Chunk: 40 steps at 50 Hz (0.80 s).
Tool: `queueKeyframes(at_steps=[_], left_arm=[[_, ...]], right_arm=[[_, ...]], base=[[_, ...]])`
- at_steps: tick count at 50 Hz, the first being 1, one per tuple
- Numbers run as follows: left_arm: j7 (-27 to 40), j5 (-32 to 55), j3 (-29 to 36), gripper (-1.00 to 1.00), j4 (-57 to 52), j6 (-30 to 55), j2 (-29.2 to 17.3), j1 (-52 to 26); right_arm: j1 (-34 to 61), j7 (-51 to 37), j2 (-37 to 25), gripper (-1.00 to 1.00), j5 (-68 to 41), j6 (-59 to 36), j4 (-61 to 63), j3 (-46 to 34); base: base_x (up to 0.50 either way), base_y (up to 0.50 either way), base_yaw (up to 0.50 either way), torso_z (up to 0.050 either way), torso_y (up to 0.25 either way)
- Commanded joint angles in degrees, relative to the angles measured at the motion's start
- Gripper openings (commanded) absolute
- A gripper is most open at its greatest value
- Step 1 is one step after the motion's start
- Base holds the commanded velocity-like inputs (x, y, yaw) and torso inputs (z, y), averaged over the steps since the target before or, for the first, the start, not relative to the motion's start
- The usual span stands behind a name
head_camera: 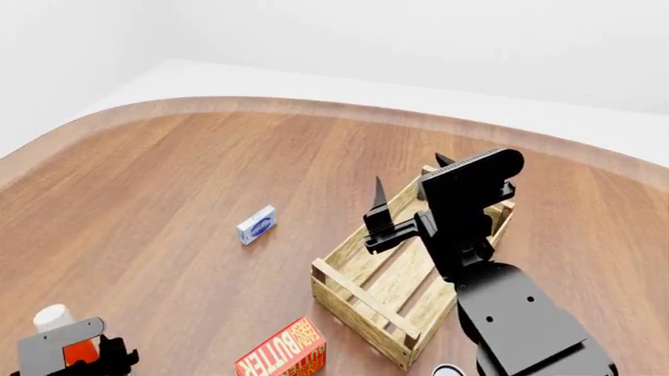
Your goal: Pick up the ketchup, and put it in the wooden tray.
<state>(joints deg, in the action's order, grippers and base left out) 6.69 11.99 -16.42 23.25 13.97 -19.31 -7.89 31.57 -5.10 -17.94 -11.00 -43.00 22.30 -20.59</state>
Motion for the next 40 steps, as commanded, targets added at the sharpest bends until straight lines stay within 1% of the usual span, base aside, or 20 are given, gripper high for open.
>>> queueKeyframes(at_steps=[1,4,10,14,16,23,30,40], left_arm=[[0.1,2.4,0.1,-1.00,-7.3,3.4,-0.4,0.3],[0.1,2.5,0.9,-1.00,-11.5,5.6,-0.9,-0.4],[0.0,3.3,3.1,-1.00,-19.7,10.4,-1.9,-4.5],[-0.5,3.1,5.3,-1.00,-22.7,11.8,-2.3,-8.2],[-0.9,2.1,7.2,-1.00,-23.2,10.9,-2.5,-10.7],[-2.7,-0.7,12.7,-1.00,-21.4,5.2,-1.3,-19.0],[-4.9,-3.2,19.6,-1.00,-17.8,0.8,2.3,-28.1],[-9.0,-6.3,29.7,-1.00,-9.4,0.1,8.7,-38.3]], right_arm=[[0.0,-0.3,-0.4,1.00,-0.5,-0.1,1.0,1.0],[0.2,-0.4,-0.8,1.00,-0.9,-0.6,1.8,1.8],[0.1,-0.8,-2.0,1.00,-1.7,-2.0,4.6,3.9],[-0.5,-1.2,-3.0,1.00,-2.3,-3.3,7.0,5.6],[-1.1,-1.5,-3.6,1.00,-2.7,-4.0,8.3,6.8],[-3.6,-2.7,-5.3,1.00,-3.9,-6.6,13.3,10.9],[-7.7,-4.3,-7.3,1.00,-5.9,-11.4,21.1,16.7],[-11.4,-5.7,-8.2,1.00,-8.2,-16.3,28.8,24.5]], base=[[0.00,0.00,0.00,0.000,0.000],[0.00,0.00,0.00,0.000,0.000],[0.00,0.00,0.00,0.000,0.000],[0.00,0.00,0.00,0.000,0.000],[0.00,0.00,0.00,0.000,0.000],[0.00,0.00,0.00,0.000,0.000],[0.00,0.00,0.00,0.000,0.000],[0.00,0.00,0.00,0.000,0.000]])
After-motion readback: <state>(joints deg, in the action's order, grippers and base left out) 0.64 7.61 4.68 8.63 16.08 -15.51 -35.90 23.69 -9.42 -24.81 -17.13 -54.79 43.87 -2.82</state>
